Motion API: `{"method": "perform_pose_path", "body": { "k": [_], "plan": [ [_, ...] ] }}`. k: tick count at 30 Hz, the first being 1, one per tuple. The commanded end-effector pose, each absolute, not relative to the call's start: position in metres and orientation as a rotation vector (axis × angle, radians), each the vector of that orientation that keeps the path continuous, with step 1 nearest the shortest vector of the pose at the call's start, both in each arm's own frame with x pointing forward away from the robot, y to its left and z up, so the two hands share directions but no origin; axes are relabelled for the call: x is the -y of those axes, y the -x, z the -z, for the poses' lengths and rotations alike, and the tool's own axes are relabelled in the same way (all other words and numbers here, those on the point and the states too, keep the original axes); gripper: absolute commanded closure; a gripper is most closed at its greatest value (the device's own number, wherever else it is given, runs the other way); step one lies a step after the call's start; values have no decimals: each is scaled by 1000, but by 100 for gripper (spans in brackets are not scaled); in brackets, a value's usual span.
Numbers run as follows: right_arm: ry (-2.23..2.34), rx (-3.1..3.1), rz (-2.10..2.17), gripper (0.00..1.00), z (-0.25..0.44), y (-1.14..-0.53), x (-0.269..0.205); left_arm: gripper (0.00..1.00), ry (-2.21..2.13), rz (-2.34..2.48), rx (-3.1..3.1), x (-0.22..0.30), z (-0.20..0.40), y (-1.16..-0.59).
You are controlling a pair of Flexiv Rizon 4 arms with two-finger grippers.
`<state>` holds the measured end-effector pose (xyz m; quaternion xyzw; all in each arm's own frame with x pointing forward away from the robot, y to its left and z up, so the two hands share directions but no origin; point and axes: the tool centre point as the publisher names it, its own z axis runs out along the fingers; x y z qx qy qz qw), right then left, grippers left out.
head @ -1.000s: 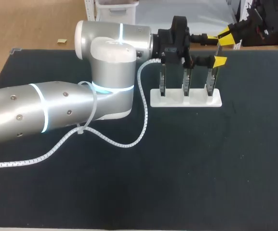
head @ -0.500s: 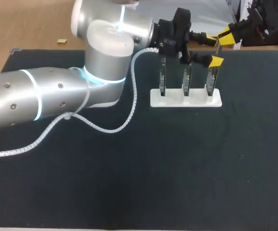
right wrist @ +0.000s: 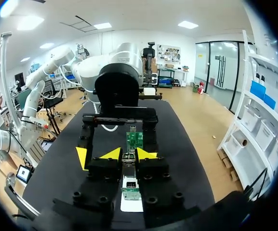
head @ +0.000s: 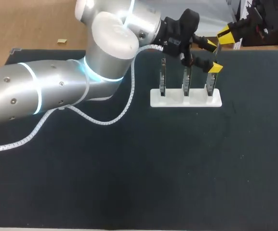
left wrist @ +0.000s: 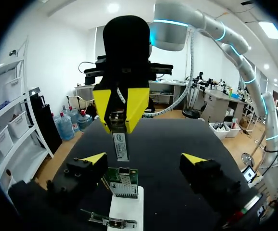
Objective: Pick up the optical module with the left hand, and insert it into the network port with the right hand.
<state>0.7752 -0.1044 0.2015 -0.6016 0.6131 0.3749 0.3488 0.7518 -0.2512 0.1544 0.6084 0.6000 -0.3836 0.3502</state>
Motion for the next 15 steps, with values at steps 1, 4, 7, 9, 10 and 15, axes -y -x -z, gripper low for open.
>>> {"method": "perform_pose_path", "body": {
  "k": [1,4,7,9,10,15],
  "plan": [
    [1559,-1589,-972,100,-202,-777,105,0,-1608,985,-1582,250,-152,-755],
    [1559,-1590,-972,100,-202,-777,105,0,-1615,966,-1606,246,-148,-754],
    [1558,-1590,-974,100,-202,-777,105,0,-1610,965,-1616,244,-145,-754],
    [1559,-1591,-975,100,-201,-776,105,0,-1619,955,-1631,244,-142,-754],
    [1559,-1591,-975,100,-201,-777,105,0,-1623,950,-1634,244,-141,-753],
    [1556,-1594,-972,100,-201,-777,106,0,-1633,948,-1652,241,-136,-752]
  ]
}}
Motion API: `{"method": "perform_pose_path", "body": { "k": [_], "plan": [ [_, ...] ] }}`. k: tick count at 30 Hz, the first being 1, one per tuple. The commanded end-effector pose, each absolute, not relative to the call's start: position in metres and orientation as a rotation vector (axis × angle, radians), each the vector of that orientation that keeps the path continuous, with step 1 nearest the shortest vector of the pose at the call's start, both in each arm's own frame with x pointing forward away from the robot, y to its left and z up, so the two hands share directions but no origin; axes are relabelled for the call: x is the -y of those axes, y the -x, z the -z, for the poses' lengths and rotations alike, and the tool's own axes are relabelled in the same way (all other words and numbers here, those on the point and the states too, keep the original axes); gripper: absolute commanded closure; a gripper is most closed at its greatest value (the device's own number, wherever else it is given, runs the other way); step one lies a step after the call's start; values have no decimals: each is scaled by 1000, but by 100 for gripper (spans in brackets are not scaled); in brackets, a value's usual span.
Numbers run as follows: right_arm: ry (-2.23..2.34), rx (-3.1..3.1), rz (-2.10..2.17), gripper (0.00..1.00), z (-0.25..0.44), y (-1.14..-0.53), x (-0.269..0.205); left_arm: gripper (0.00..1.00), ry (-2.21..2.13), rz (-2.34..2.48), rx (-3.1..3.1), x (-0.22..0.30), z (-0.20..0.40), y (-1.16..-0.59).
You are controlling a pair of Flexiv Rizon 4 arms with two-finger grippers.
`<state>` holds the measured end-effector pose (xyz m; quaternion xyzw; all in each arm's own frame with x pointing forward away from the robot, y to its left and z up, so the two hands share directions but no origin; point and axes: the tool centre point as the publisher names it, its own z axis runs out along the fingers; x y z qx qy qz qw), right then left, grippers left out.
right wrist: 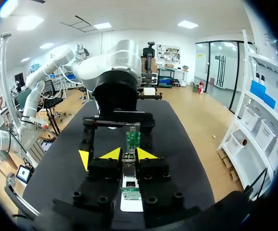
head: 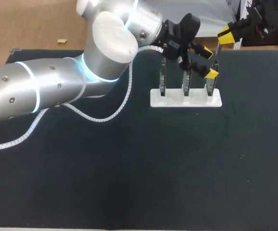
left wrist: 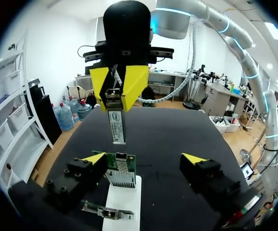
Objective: Pick up the optical module with the left hand, and insert it into the network port with the right hand.
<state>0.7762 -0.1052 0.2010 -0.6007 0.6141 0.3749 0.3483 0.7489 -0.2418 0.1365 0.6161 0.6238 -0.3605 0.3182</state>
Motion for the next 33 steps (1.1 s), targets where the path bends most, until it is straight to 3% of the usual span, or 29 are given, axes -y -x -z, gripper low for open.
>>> {"method": "perform_pose_path", "body": {
  "k": [1,33],
  "plan": [
    [1556,-1595,-972,100,-201,-777,106,0,-1638,942,-1657,241,-135,-752],
    [1550,-1599,-971,100,-200,-781,107,0,-1649,928,-1673,241,-130,-756]
  ]
}}
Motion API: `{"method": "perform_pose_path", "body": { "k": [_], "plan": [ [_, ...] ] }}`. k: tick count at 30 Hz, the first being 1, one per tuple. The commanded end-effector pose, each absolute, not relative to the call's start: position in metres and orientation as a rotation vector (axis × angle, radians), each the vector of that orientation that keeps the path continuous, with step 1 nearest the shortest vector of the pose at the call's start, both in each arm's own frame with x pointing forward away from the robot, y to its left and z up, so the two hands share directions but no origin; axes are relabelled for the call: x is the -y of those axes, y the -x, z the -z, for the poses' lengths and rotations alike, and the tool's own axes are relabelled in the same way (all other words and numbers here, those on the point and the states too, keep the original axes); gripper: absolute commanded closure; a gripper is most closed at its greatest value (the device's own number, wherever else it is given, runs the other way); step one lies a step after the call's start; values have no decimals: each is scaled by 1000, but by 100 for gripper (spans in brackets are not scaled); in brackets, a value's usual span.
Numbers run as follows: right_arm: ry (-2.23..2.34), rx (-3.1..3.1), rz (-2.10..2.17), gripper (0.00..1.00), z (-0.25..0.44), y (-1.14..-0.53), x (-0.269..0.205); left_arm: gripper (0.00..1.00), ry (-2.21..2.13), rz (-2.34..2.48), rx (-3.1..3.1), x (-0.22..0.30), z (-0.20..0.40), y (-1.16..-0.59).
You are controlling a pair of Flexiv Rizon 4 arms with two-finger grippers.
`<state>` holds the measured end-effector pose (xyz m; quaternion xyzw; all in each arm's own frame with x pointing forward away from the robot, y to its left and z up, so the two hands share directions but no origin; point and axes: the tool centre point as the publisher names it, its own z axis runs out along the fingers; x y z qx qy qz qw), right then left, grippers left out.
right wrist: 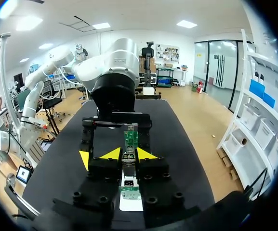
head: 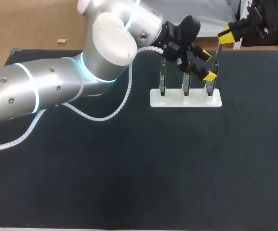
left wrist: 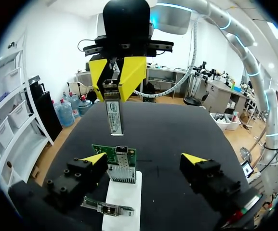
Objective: Pick up the optical module with the left hand, and insert it into the network port with the right hand.
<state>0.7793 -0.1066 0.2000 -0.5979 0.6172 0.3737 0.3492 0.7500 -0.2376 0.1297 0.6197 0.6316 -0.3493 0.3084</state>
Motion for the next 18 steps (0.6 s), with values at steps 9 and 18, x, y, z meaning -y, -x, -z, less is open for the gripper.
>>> {"method": "perform_pose_path", "body": {
  "k": [9,18],
  "plan": [
    [1552,-1600,-974,100,-199,-784,108,0,-1651,926,-1676,241,-129,-757],
    [1554,-1600,-976,100,-199,-784,109,0,-1658,917,-1674,243,-130,-757]
  ]
}}
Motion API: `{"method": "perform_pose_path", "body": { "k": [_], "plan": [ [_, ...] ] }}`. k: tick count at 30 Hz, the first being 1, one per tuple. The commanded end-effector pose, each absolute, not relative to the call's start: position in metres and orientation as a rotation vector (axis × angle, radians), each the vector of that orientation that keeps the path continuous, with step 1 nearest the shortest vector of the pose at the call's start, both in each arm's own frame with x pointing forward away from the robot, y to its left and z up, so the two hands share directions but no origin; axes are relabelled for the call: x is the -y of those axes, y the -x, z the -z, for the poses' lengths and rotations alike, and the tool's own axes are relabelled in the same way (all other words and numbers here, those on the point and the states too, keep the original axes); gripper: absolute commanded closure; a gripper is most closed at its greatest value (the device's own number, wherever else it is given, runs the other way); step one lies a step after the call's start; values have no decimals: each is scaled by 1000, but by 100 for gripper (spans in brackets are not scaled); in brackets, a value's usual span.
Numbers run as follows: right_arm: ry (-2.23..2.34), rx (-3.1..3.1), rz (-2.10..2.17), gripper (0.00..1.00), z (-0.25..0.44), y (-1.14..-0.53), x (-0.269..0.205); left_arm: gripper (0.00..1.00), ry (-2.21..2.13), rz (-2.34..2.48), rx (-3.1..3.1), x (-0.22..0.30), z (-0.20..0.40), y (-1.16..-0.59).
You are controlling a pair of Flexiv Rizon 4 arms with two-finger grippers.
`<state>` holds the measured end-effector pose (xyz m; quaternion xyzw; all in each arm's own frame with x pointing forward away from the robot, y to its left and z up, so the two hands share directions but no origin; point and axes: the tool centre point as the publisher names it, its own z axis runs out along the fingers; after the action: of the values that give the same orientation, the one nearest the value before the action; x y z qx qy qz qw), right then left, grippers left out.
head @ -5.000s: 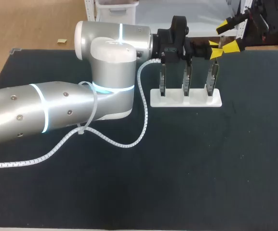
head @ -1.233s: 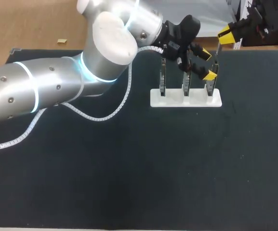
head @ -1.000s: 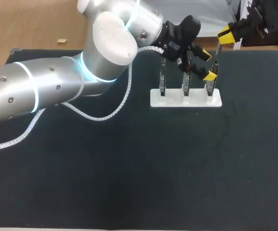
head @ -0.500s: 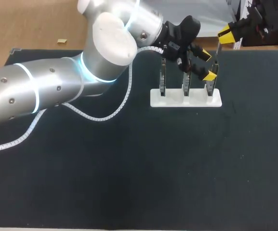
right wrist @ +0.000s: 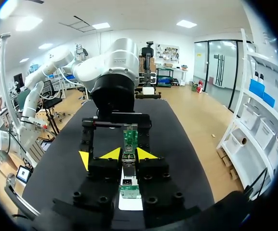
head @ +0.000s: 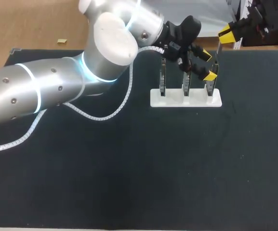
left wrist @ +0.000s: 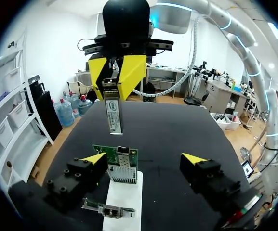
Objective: Pick up the optical module with the left hand, and insert it into the network port with the right hand.
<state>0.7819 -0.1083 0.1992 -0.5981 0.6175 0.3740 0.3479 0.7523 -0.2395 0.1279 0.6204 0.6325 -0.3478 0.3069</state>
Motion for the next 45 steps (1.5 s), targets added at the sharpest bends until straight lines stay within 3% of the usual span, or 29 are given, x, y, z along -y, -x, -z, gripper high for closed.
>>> {"method": "perform_pose_path", "body": {
  "k": [1,45],
  "plan": [
    [1554,-1600,-976,100,-199,-785,109,0,-1662,915,-1673,243,-130,-757],
    [1630,-1600,-962,100,-187,-770,106,0,-1662,915,-1673,243,-130,-757]
  ]
}}
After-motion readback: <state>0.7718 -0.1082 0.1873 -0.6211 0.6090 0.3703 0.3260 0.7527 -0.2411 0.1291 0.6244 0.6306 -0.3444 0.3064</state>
